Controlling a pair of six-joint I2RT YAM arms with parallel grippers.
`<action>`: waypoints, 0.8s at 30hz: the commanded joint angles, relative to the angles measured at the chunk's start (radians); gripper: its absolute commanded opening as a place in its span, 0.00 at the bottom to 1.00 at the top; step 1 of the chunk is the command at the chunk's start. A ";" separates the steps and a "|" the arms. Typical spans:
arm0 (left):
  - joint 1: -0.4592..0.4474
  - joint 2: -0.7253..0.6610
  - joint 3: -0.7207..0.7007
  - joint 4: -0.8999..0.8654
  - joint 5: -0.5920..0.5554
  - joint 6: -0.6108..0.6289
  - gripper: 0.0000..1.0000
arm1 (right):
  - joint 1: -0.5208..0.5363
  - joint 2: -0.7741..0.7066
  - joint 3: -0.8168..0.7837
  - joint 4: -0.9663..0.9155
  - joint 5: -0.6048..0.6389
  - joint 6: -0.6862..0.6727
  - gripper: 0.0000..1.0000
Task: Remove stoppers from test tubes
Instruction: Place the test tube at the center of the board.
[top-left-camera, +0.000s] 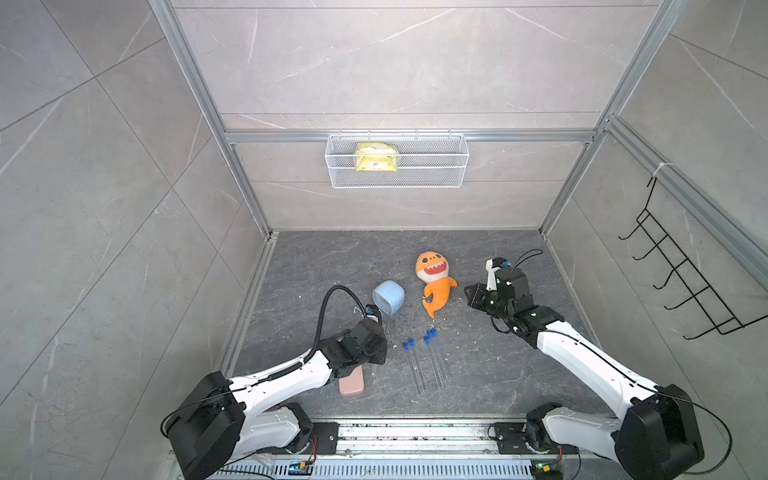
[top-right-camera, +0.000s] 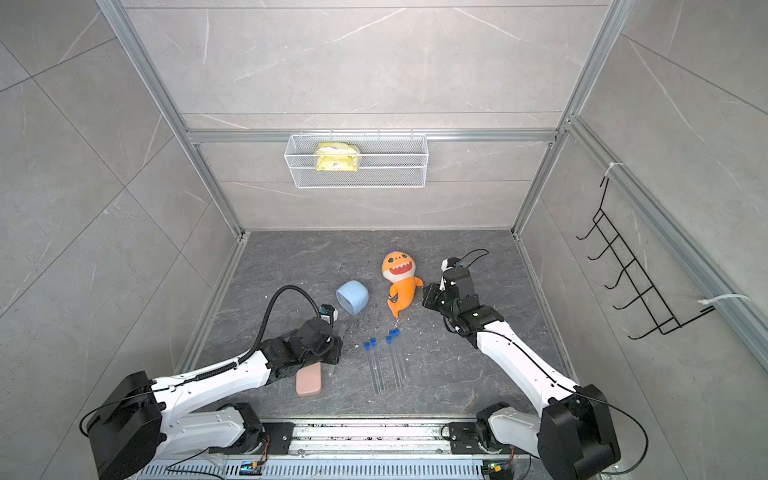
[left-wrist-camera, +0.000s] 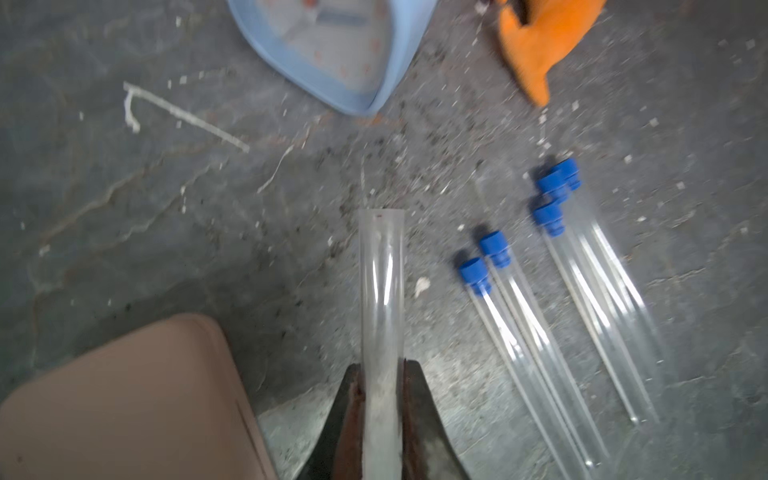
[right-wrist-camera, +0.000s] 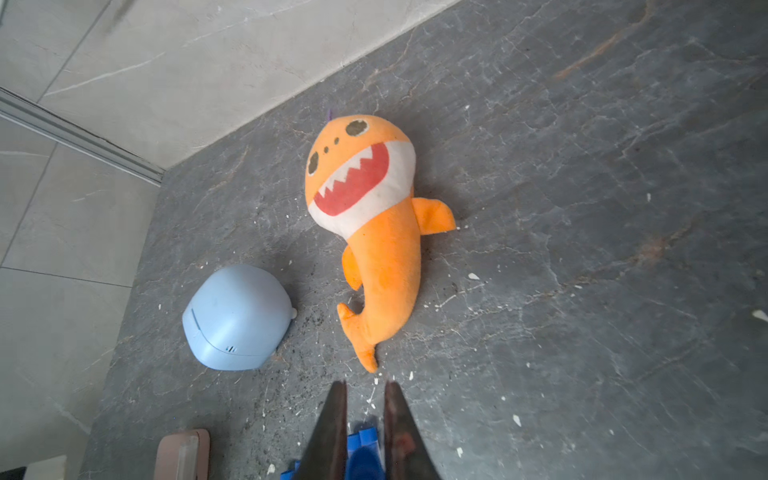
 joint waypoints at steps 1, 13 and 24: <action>-0.005 0.025 0.000 0.019 -0.022 -0.079 0.00 | -0.002 -0.007 -0.028 -0.003 0.038 -0.013 0.00; 0.000 0.271 0.131 0.041 -0.059 -0.058 0.00 | -0.002 0.060 -0.082 0.042 0.104 0.017 0.00; 0.002 0.342 0.168 -0.023 -0.067 -0.087 0.09 | -0.002 0.200 -0.124 0.108 0.139 0.093 0.00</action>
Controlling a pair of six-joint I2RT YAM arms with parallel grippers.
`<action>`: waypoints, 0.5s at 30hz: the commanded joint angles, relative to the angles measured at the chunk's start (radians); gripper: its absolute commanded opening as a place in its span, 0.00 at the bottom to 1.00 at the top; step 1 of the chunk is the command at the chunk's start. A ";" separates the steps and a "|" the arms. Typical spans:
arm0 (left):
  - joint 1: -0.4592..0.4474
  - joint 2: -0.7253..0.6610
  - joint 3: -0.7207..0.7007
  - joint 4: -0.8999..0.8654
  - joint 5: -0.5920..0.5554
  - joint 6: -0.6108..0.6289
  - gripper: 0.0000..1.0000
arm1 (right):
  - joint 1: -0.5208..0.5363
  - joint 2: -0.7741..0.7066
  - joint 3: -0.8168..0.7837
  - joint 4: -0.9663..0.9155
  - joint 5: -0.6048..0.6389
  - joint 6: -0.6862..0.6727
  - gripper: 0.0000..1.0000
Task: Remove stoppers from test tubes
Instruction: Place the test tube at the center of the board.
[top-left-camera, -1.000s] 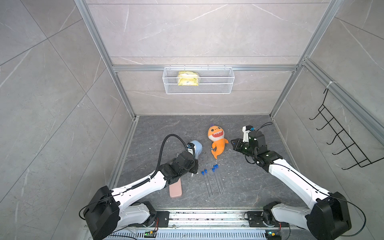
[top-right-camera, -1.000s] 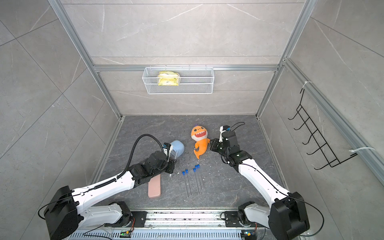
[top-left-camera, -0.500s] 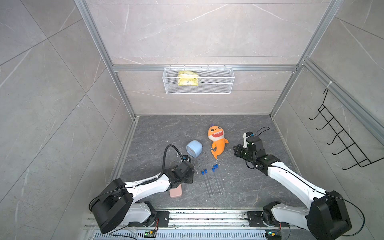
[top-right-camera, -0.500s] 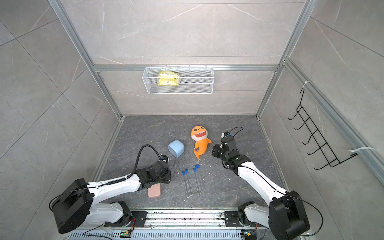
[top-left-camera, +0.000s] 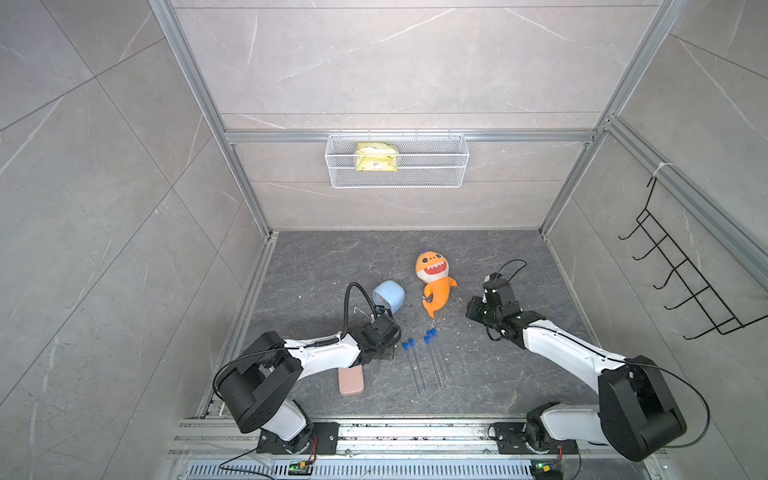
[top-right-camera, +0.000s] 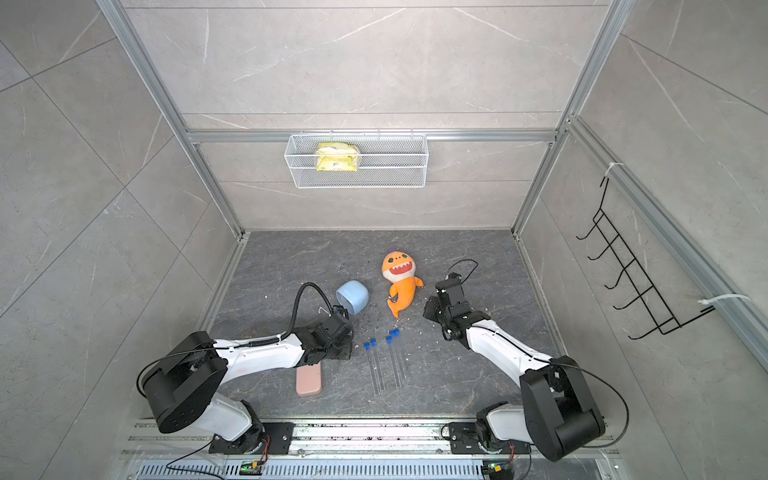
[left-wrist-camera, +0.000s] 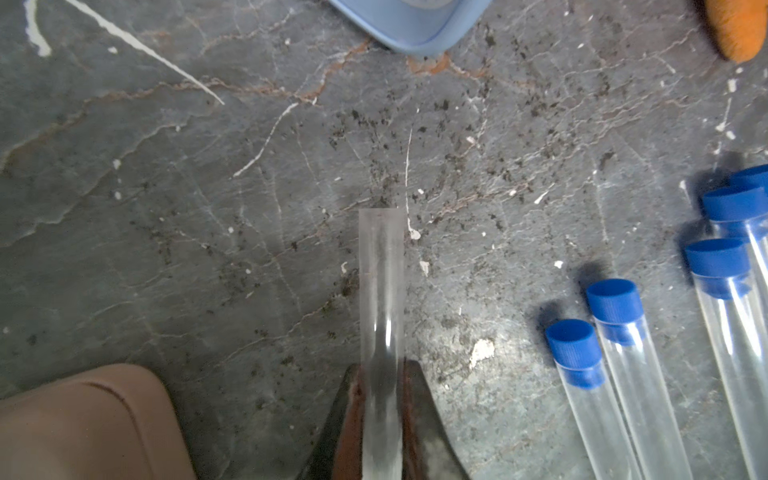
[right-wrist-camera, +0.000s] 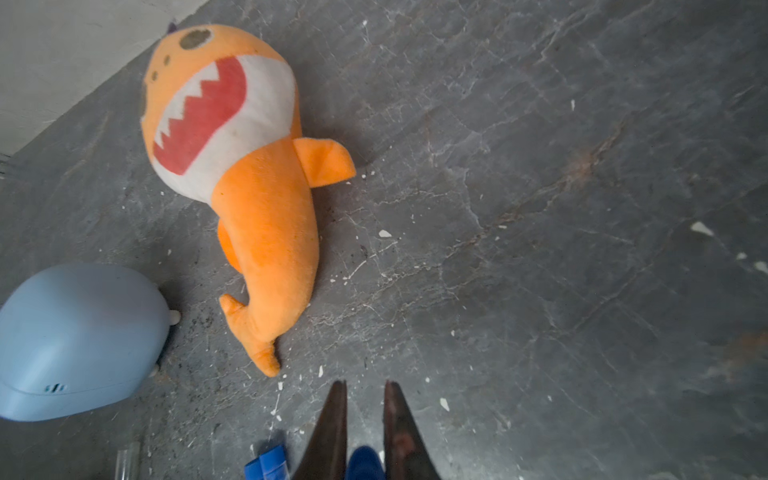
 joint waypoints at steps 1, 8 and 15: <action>0.002 0.007 0.032 -0.046 -0.020 -0.019 0.11 | -0.002 0.054 -0.025 0.042 0.018 0.055 0.00; 0.003 0.009 0.038 -0.060 -0.010 -0.018 0.30 | -0.001 0.123 -0.068 0.094 0.058 0.128 0.00; 0.002 -0.040 0.050 -0.093 -0.023 -0.010 0.42 | 0.001 0.169 -0.078 0.090 0.108 0.164 0.00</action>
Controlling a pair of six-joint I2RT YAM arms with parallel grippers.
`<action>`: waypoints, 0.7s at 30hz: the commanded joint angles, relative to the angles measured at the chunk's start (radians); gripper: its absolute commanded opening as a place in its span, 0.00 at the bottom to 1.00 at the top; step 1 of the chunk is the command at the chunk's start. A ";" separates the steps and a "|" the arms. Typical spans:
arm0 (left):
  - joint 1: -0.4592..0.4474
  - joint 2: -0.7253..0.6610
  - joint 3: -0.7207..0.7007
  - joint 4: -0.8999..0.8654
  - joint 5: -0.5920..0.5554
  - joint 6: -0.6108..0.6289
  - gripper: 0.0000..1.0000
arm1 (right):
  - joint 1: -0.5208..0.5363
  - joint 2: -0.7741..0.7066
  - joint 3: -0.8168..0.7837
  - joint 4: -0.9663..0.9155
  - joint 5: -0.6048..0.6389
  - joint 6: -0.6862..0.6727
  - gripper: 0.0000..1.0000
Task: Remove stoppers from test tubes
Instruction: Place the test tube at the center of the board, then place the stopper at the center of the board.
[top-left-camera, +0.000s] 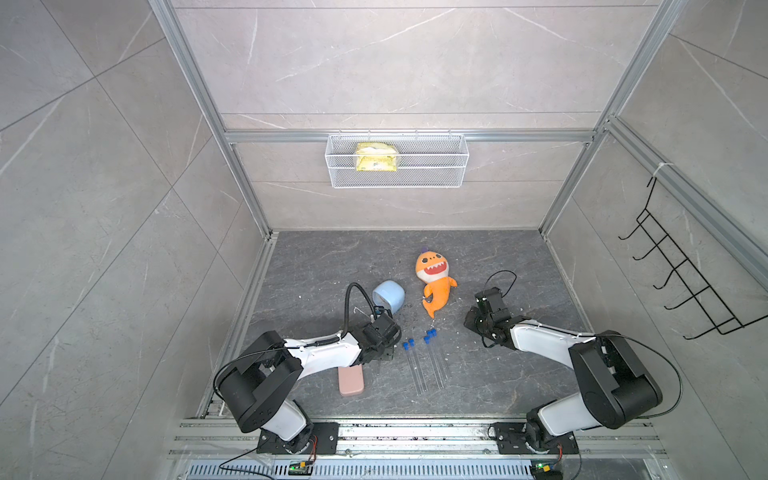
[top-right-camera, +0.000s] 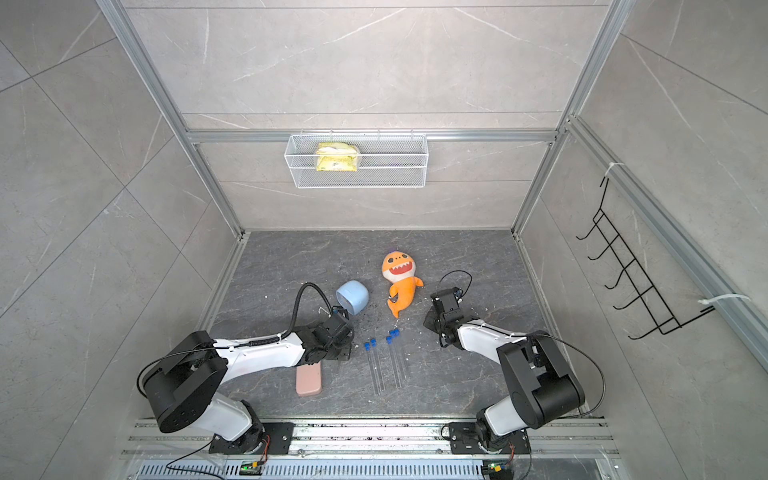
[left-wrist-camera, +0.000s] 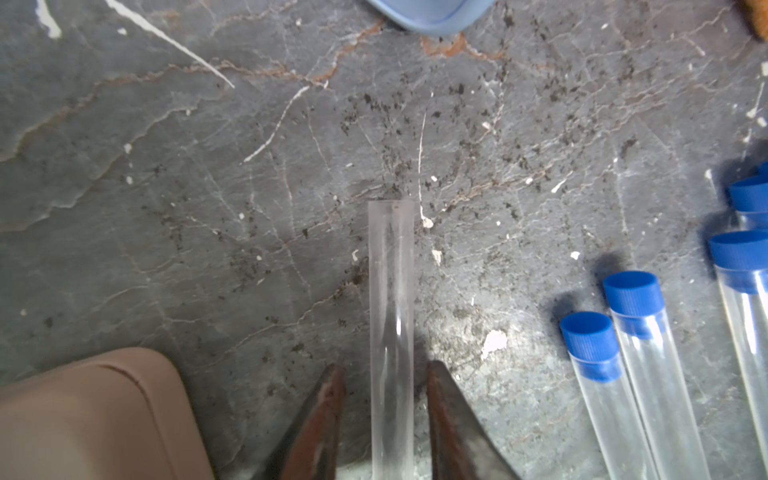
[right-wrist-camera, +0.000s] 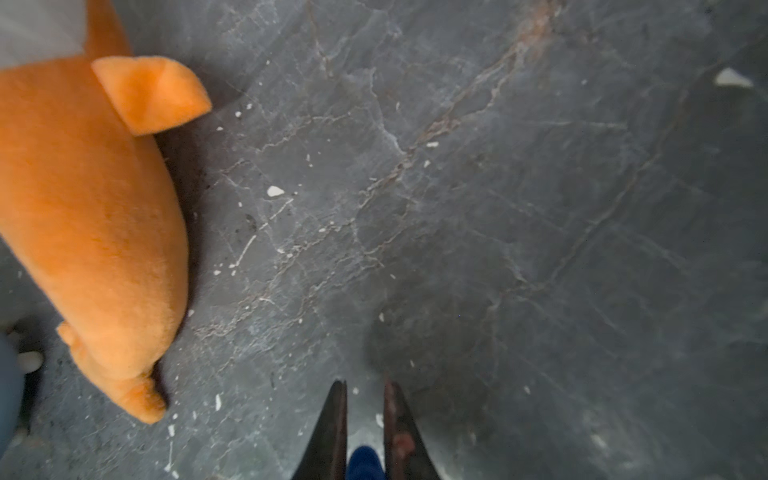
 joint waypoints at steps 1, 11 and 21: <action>0.002 -0.054 0.038 -0.050 -0.029 0.008 0.44 | 0.002 0.030 -0.009 0.008 0.053 0.036 0.00; 0.001 -0.205 0.048 -0.087 -0.069 0.036 0.52 | 0.027 0.057 0.000 -0.004 0.109 0.032 0.08; 0.000 -0.240 0.057 -0.115 -0.082 0.037 0.54 | 0.034 0.058 0.030 -0.038 0.117 0.025 0.27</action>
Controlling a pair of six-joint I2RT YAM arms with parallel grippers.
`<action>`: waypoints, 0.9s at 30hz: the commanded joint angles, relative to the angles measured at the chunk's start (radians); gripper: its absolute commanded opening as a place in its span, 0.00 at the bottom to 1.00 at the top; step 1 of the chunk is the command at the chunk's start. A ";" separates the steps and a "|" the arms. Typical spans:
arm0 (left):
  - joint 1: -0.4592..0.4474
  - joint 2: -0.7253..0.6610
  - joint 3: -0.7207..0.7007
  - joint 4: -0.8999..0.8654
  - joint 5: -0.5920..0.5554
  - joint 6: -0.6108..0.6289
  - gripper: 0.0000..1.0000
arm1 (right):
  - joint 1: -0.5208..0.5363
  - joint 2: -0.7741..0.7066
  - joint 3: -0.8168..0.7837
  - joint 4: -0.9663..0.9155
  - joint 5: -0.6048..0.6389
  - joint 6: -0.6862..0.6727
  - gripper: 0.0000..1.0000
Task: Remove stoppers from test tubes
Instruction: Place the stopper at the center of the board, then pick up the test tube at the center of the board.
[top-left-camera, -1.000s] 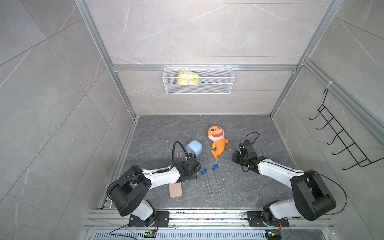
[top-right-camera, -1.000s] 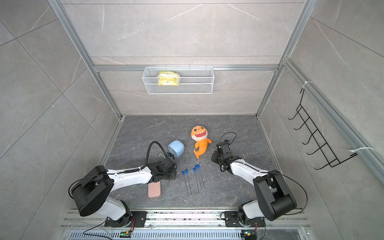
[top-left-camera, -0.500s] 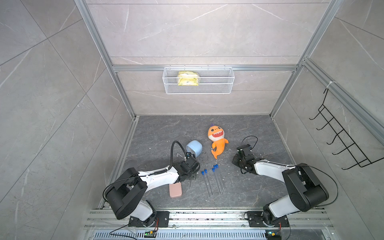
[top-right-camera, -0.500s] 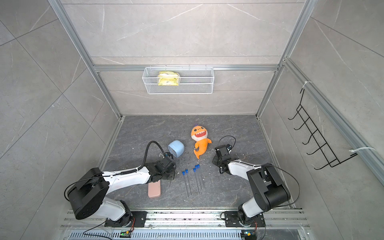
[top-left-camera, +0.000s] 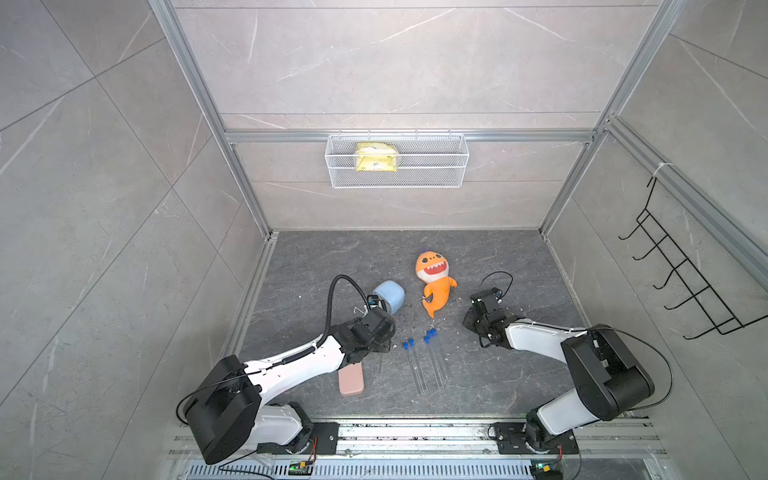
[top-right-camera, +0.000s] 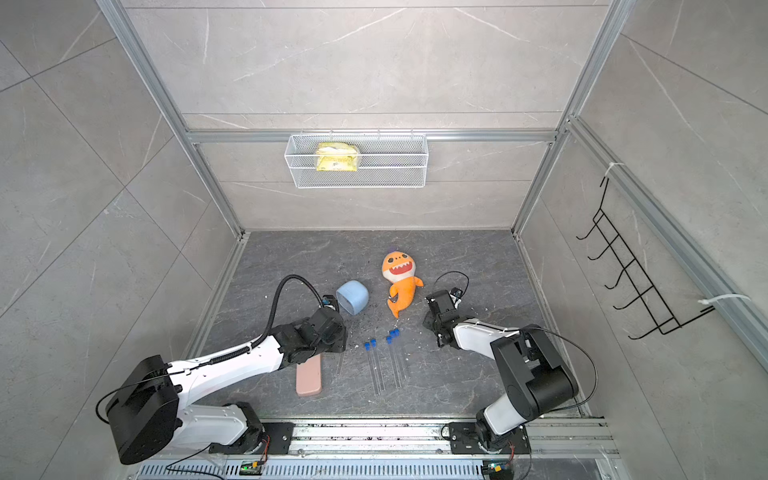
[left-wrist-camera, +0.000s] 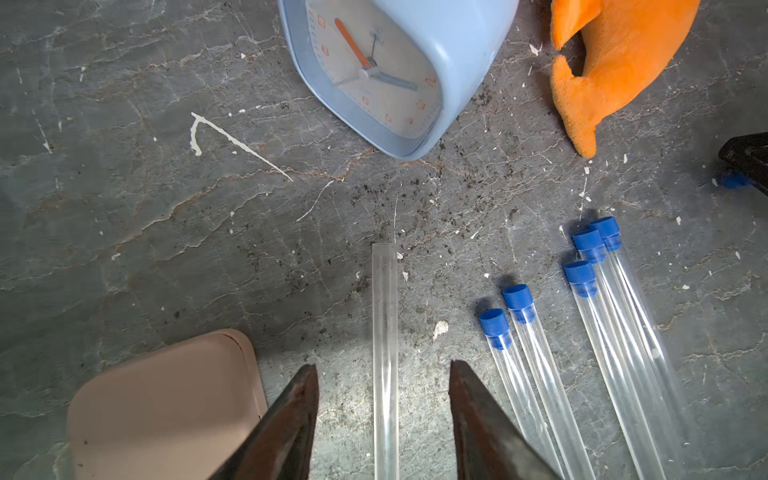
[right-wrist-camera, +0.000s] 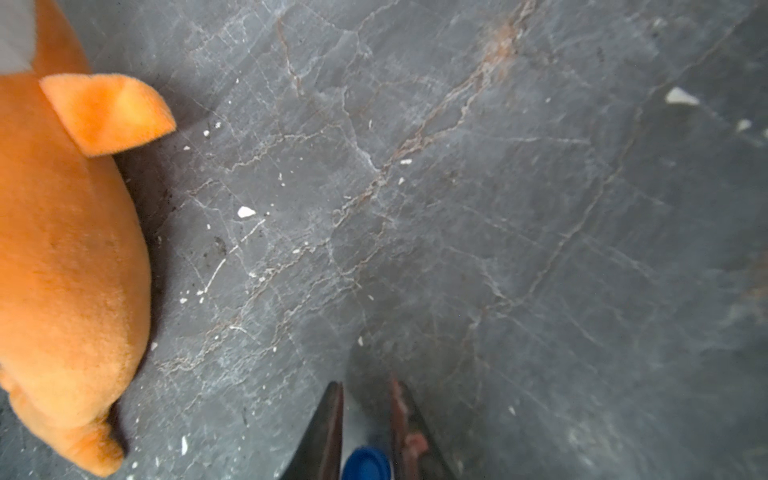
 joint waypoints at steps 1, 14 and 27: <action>0.000 -0.029 0.031 -0.031 -0.029 0.015 0.54 | 0.006 0.016 0.023 -0.055 0.021 0.002 0.27; -0.014 -0.037 0.061 -0.053 -0.054 -0.005 0.52 | 0.017 -0.167 0.124 -0.190 0.006 -0.091 0.42; -0.280 0.263 0.332 -0.251 -0.263 -0.365 0.48 | 0.037 -0.467 0.155 -0.374 -0.032 -0.151 0.47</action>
